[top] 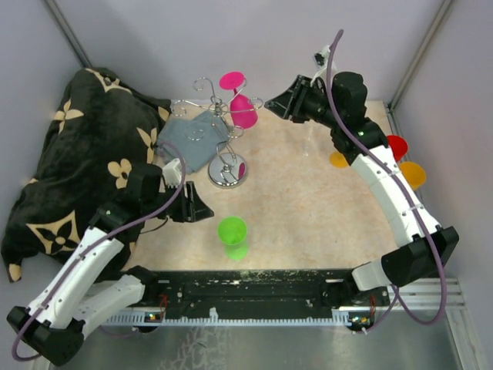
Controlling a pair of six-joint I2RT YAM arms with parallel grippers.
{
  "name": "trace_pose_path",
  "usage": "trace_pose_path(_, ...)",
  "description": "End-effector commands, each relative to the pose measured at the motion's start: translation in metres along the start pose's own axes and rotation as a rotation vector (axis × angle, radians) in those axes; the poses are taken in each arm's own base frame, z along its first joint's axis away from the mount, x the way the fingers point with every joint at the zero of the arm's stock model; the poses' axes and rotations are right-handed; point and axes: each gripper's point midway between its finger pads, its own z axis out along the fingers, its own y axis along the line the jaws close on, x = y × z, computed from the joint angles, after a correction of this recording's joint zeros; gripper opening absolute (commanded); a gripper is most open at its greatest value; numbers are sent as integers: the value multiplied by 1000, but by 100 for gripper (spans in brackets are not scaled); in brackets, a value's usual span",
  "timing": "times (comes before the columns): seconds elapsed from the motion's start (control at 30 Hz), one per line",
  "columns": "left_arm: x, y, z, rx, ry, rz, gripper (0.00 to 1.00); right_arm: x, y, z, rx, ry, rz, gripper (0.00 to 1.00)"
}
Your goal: Place the wine glass upside down on the wine glass rack
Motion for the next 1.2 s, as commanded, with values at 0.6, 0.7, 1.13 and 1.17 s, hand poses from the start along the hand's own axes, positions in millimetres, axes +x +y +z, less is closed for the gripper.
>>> trace_pose_path(0.6,36,-4,36,-216,130,155,49,-14,11,-22,-11,-72,-62,37)
trace_pose_path(0.7,39,-1,43,-247,143,165,45,-13,11,-23,-10,-70,-63,37)
trace_pose_path(1.13,47,3,46,-338,180,210,27,-14,9,-28,3,-76,-67,37)
trace_pose_path(1.17,47,3,46,-339,181,212,24,-14,9,-28,3,-76,-67,37)
